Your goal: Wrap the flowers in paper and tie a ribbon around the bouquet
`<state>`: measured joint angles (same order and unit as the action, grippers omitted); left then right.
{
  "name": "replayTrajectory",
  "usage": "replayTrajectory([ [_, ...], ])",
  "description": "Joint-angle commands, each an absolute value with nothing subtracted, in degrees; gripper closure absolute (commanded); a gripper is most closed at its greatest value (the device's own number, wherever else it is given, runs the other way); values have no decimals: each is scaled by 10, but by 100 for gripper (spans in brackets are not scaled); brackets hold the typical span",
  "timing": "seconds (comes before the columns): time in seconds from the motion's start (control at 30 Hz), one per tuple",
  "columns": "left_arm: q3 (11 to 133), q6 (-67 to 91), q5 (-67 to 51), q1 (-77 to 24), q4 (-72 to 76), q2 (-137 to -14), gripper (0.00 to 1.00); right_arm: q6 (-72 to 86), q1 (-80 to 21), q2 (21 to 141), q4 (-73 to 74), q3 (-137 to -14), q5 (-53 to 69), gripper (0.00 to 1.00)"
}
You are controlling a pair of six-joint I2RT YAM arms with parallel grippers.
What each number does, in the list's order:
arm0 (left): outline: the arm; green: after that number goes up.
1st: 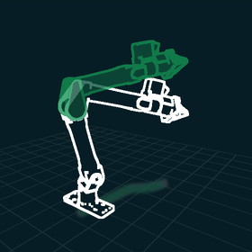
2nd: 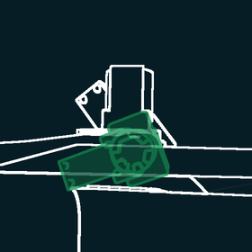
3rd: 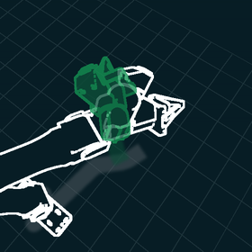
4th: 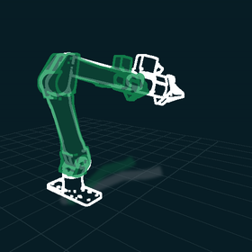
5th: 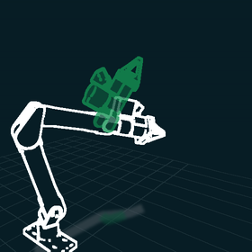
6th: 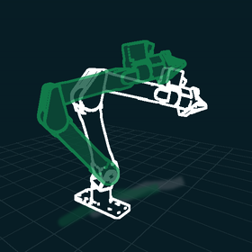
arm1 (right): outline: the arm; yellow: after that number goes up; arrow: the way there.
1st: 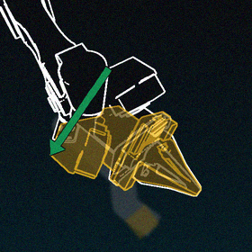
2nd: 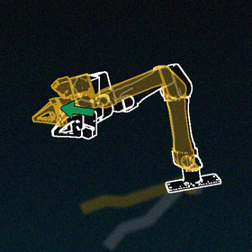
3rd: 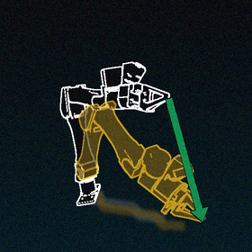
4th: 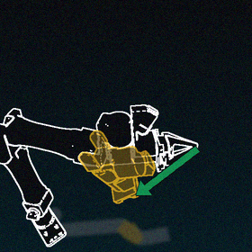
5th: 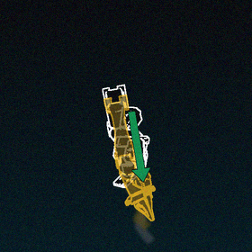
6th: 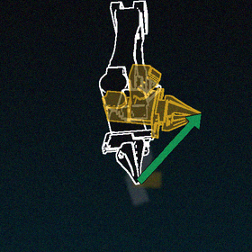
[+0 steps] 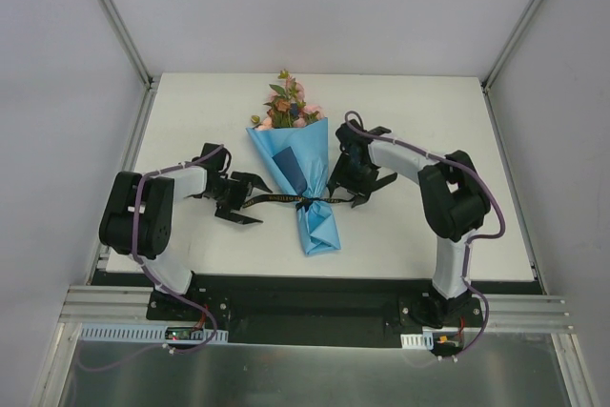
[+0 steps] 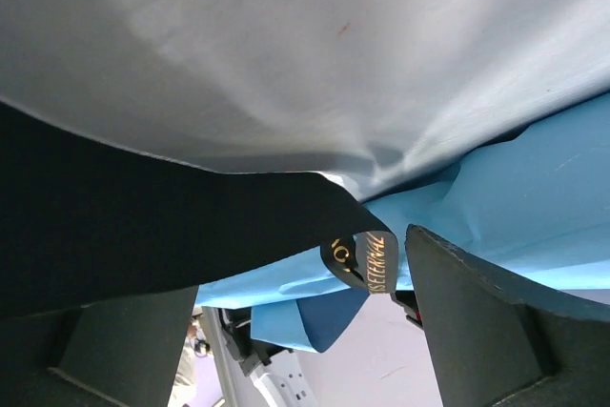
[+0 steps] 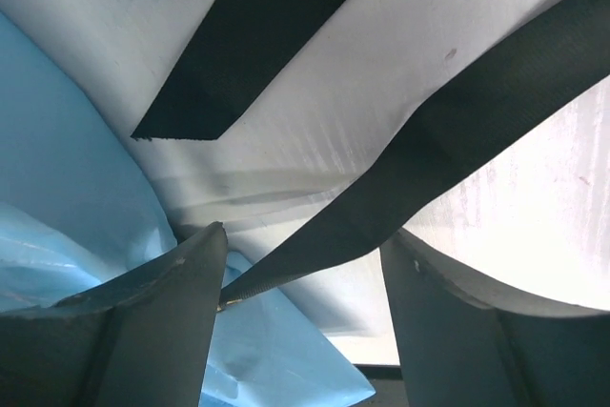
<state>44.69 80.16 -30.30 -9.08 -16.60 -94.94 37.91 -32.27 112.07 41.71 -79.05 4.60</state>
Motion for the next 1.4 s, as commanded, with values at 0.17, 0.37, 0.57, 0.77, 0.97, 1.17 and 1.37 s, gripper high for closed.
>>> replayTrajectory([
  [0.17,434,804,-198,-100,-176,-940,15,216,-279,1044,381,-726,-13,21],
  [0.37,422,788,-176,-95,-176,-941,42,140,-211,1019,403,-735,-26,13],
  [0.57,452,756,-179,-96,-173,-958,77,84,-182,1043,419,-767,-37,20],
  [0.77,461,704,-158,-101,-172,-903,100,57,-174,1056,421,-774,-35,23],
  [0.97,494,642,-174,-138,-173,-865,100,66,-174,1053,403,-758,-32,24],
  [1.17,533,595,-180,-197,-172,-830,100,113,-172,1049,367,-732,14,28],
  [1.37,548,546,-188,-210,-172,-785,100,107,-149,1078,366,-768,4,36],
])
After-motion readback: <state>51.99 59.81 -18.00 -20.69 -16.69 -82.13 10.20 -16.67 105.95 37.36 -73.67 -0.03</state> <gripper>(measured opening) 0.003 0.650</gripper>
